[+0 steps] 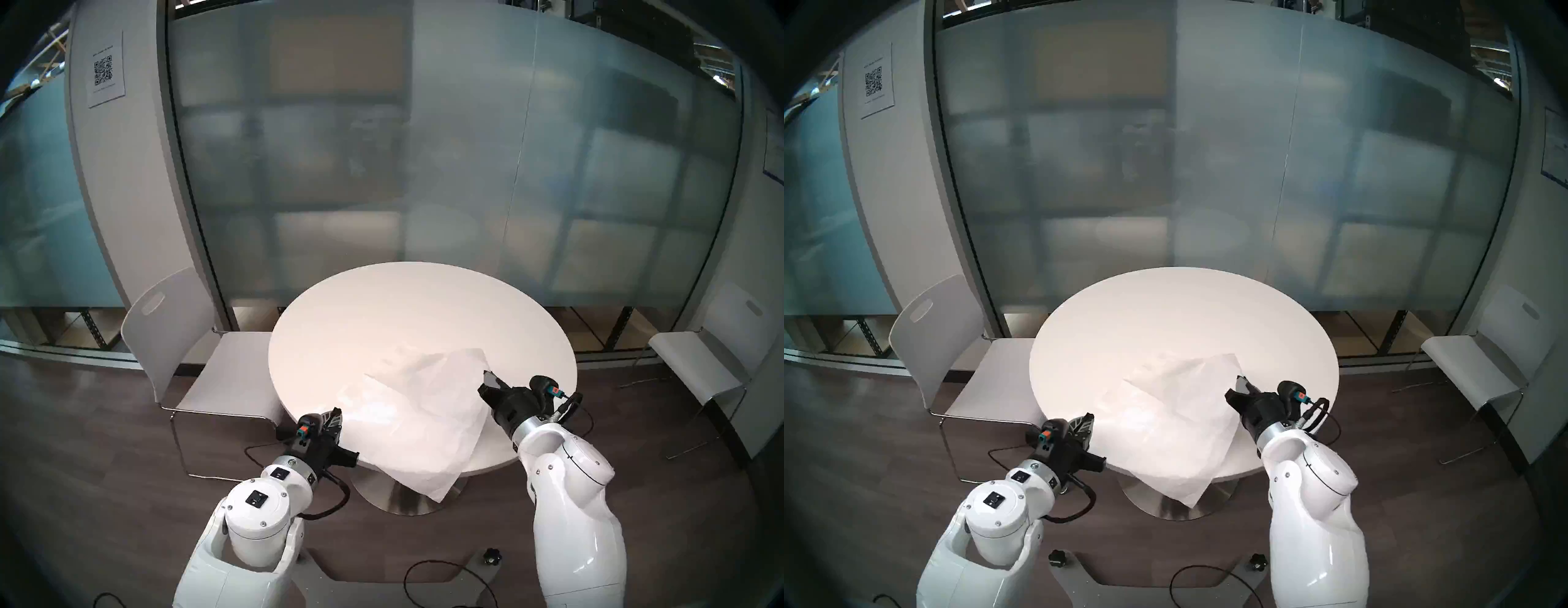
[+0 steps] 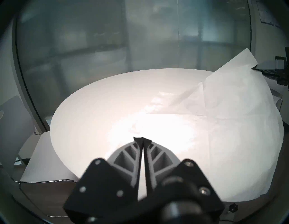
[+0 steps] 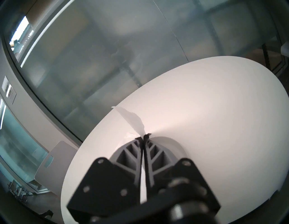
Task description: Fold the napkin in half twice and place it beside the plate
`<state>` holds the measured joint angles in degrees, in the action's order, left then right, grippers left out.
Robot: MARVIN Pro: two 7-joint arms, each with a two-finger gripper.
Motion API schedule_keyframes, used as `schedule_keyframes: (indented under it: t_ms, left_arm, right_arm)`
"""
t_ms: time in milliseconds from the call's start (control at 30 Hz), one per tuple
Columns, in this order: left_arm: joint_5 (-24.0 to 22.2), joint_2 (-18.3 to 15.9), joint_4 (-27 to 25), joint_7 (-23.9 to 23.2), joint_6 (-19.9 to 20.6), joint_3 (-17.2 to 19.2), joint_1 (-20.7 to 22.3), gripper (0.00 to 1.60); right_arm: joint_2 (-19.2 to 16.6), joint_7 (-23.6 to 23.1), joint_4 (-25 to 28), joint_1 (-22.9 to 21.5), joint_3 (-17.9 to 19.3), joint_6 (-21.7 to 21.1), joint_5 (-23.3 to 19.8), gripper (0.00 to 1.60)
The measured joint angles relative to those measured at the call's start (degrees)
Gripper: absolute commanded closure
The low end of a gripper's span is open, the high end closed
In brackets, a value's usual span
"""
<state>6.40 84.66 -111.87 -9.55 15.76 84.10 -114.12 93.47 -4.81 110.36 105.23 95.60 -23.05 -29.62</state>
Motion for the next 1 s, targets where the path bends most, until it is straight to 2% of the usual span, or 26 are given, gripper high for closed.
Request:
schedule_keyframes:
  t_ms: [67,200,367,600,1000]
  left_arm:
    - [0.35,-0.41,0.09,-0.52,0.87,-0.2,0.48,1.38]
    - [1.66,-1.98,0.47,-2.53,3.11,-0.79,2.0,1.45]
    - [2.62,-3.42,0.77,-4.47,4.66,-1.26,3.32,1.43]
    - [3.99,-5.6,2.14,-7.44,6.88,-1.69,5.46,1.49]
    - [6.1,-7.93,7.65,-10.08,7.79,-1.94,9.29,1.49]
  right_arm:
    - [0.0,0.0,0.0,0.05,-0.05,0.05,-0.03,1.28]
    - [0.01,0.03,0.02,0.2,-0.23,0.23,-0.12,1.27]
    - [0.01,0.08,0.04,0.38,-0.33,0.52,-0.22,1.27]
    - [0.02,0.11,0.03,0.53,-0.38,0.82,-0.37,1.27]
    - [0.01,0.19,-0.24,0.44,-0.59,1.01,-0.72,1.27]
